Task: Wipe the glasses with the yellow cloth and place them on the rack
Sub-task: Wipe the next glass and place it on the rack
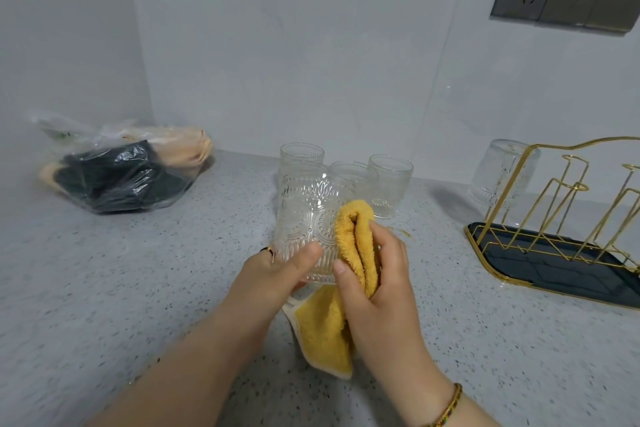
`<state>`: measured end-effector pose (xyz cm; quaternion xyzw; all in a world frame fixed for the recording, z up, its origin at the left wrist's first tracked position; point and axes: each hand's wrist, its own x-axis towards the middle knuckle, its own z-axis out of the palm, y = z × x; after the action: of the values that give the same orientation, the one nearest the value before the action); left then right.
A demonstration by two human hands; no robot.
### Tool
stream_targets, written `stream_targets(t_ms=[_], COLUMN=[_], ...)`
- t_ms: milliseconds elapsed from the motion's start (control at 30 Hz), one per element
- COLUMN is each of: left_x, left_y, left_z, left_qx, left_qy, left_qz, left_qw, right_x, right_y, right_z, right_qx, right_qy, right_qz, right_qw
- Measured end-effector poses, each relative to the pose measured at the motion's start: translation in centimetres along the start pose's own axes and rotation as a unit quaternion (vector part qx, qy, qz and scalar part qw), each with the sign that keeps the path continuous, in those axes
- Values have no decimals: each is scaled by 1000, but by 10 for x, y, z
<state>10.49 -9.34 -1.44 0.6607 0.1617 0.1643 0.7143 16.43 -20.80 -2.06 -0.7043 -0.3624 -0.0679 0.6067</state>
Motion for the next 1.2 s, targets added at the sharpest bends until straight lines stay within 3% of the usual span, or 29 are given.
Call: stream_targets(t_ms=[200, 367, 567, 700, 833, 967, 1033, 1200], left_x=[4, 3, 3, 2, -2, 0, 1, 0], left_y=[-1, -2, -1, 1, 1, 5, 10, 19], left_z=[-1, 2, -2, -1, 2, -2, -8, -14], left_qx=[-66, -117, -62, -42, -10, -26, -15, 66], left_qy=[15, -59, -68, -82, -79, -26, 3, 45], left_qz=[16, -9, 9, 4, 16, 21, 31, 52], left_qw=[998, 991, 996, 996, 997, 999, 999, 995], right_x=[2, 2, 2, 6, 13, 12, 13, 28], right_y=[0, 0, -7, -11, -13, -17, -19, -15], right_z=[-2, -1, -1, -10, -19, -17, -18, -37], right_qx=[10, 30, 18, 24, 112, 96, 150, 297], right_qy=[15, 14, -1, 31, 41, -36, -58, 69], right_qz=[1, 11, 1, 1, 84, 171, 229, 282], right_qw=[1000, 999, 1000, 999, 989, 980, 960, 910])
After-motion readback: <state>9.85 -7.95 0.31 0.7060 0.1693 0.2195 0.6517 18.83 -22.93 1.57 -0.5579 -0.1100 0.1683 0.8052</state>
